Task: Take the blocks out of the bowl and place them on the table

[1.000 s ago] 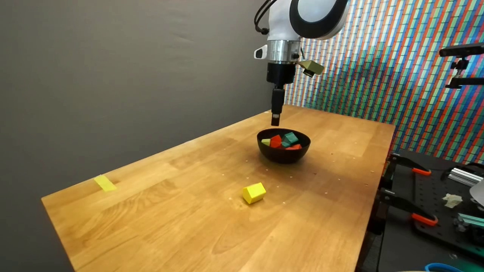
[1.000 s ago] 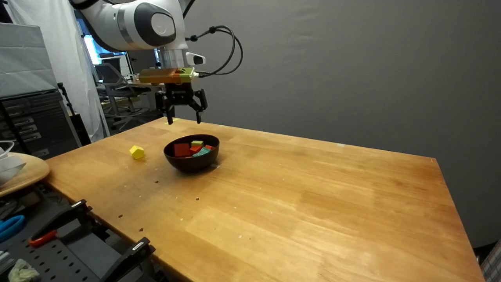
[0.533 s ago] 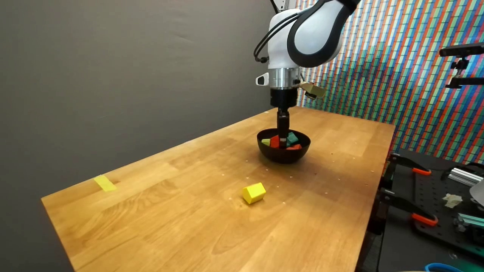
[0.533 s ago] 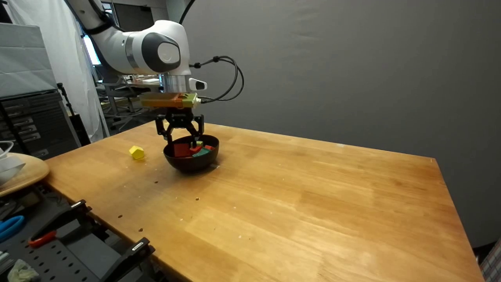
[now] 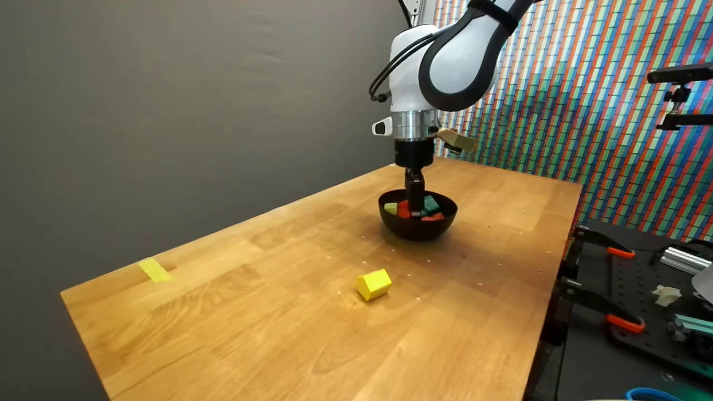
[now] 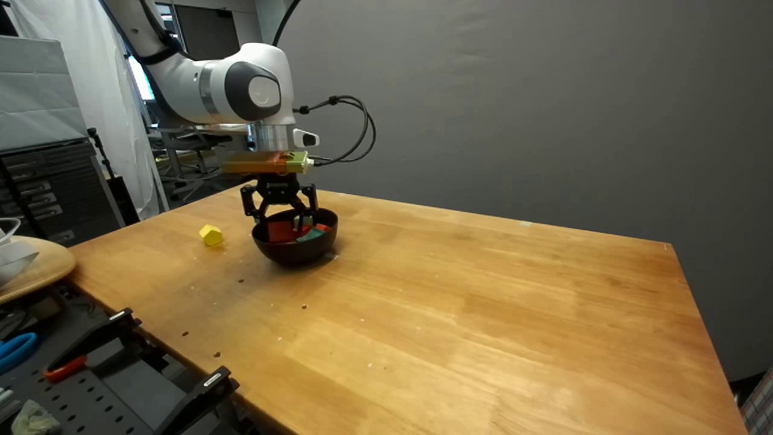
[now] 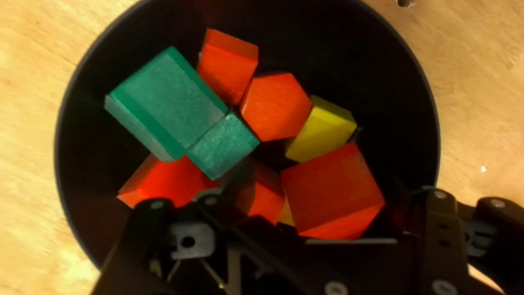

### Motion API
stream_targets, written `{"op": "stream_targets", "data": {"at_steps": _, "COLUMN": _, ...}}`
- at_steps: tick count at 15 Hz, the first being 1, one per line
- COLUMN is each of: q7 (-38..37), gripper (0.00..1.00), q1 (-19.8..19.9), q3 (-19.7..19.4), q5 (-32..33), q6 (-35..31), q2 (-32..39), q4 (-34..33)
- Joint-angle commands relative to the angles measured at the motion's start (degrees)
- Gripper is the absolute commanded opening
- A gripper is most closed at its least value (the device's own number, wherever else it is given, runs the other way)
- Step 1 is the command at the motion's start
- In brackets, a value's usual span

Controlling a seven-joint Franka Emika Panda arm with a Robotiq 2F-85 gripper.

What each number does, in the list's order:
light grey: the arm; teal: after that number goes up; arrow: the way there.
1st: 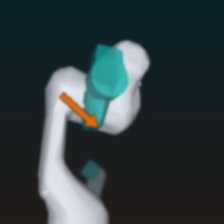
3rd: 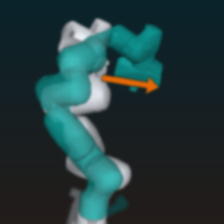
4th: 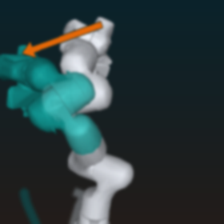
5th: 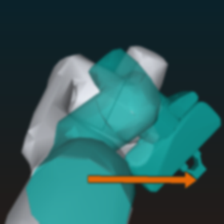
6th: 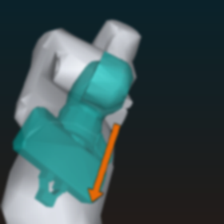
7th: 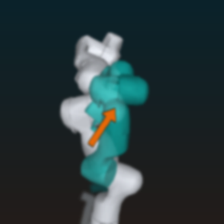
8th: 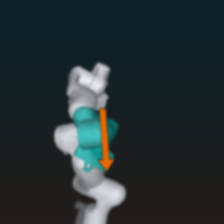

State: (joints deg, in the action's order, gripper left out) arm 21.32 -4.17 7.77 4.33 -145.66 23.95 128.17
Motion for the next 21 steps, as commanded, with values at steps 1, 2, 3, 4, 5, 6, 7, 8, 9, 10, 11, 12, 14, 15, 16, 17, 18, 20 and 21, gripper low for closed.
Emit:
{"op": "stream_targets", "data": {"at_steps": 1, "q7": 1.53, "gripper": 0.77, "q1": 0.26, "q3": 1.26, "q5": 1.10, "q6": -0.25, "q2": 2.71, "q4": -2.97}}
{"op": "stream_targets", "data": {"at_steps": 2, "q7": 1.84, "gripper": 0.78, "q1": 0.27, "q3": 1.48, "q5": 1.12, "q6": -0.33, "q2": 2.85, "q4": -3.26}}
{"op": "stream_targets", "data": {"at_steps": 3, "q7": 2.10, "gripper": 0.78, "q1": 0.21, "q3": 1.70, "q5": 1.19, "q6": -0.30, "q2": 2.89, "q4": -3.55}}
{"op": "stream_targets", "data": {"at_steps": 4, "q7": 2.24, "gripper": 0.79, "q1": 0.03, "q3": 1.76, "q5": 1.53, "q6": -0.23, "q2": 2.95, "q4": -3.80}}
{"op": "stream_targets", "data": {"at_steps": 5, "q7": 2.18, "gripper": 0.78, "q1": -0.32, "q3": 1.63, "q5": 2.30, "q6": -0.18, "q2": 2.89, "q4": -3.88}}
{"op": "stream_targets", "data": {"at_steps": 6, "q7": 2.18, "gripper": 0.79, "q1": -0.46, "q3": 1.65, "q5": 2.87, "q6": -0.05, "q2": 2.96, "q4": -3.98}}
{"op": "stream_targets", "data": {"at_steps": 7, "q7": 1.83, "gripper": 0.65, "q1": -0.63, "q3": 1.59, "q5": 3.28, "q6": 0.31, "q2": 3.10, "q4": -4.09}}
{"op": "stream_targets", "data": {"at_steps": 8, "q7": 1.72, "gripper": 0.53, "q1": -0.79, "q3": 1.51, "q5": 3.73, "q6": 0.28, "q2": 3.17, "q4": -4.06}}
{"op": "stream_targets", "data": {"at_steps": 9, "q7": 1.52, "gripper": 0.46, "q1": -0.85, "q3": 1.41, "q5": 3.93, "q6": 0.60, "q2": 3.01, "q4": -3.86}}
{"op": "stream_targets", "data": {"at_steps": 10, "q7": 1.36, "gripper": 0.36, "q1": -0.82, "q3": 1.35, "q5": 3.99, "q6": 0.78, "q2": 2.55, "q4": -3.50}}
{"op": "stream_targets", "data": {"at_steps": 11, "q7": 1.29, "gripper": 0.28, "q1": -0.79, "q3": 1.35, "q5": 4.04, "q6": 0.67, "q2": 2.10, "q4": -3.13}}
{"op": "stream_targets", "data": {"at_steps": 12, "q7": 1.27, "gripper": 0.19, "q1": -0.67, "q3": 1.42, "q5": 3.91, "q6": 0.64, "q2": 1.61, "q4": -2.79}}
{"op": "stream_targets", "data": {"at_steps": 14, "q7": 1.01, "gripper": 0.06, "q1": -0.46, "q3": 1.55, "q5": 3.62, "q6": -0.12, "q2": -0.40, "q4": -1.58}}
{"op": "stream_targets", "data": {"at_steps": 15, "q7": 0.95, "gripper": 0.03, "q1": -0.30, "q3": 1.92, "q5": 3.11, "q6": -0.50, "q2": -2.23, "q4": -0.71}}
{"op": "stream_targets", "data": {"at_steps": 16, "q7": 0.63, "gripper": 0.02, "q1": -0.53, "q3": 1.83, "q5": 3.45, "q6": -1.15, "q2": -3.38, "q4": -0.15}}
{"op": "stream_targets", "data": {"at_steps": 17, "q7": -0.20, "gripper": 0.00, "q1": -1.28, "q3": 1.49, "q5": 4.53, "q6": -1.86, "q2": -5.32, "q4": 0.69}}
{"op": "stream_targets", "data": {"at_steps": 18, "q7": -0.81, "gripper": 0.00, "q1": -1.81, "q3": 1.27, "q5": 5.31, "q6": -2.31, "q2": -6.83, "q4": 1.24}}
{"op": "stream_targets", "data": {"at_steps": 20, "q7": -2.14, "gripper": 0.04, "q1": -2.77, "q3": 0.85, "q5": 7.35, "q6": -2.78, "q2": -9.54, "q4": 2.00}}
{"op": "stream_targets", "data": {"at_steps": 21, "q7": -2.87, "gripper": 0.05, "q1": -2.99, "q3": 0.74, "q5": 8.00, "q6": -2.40, "q2": -10.19, "q4": 2.06}}
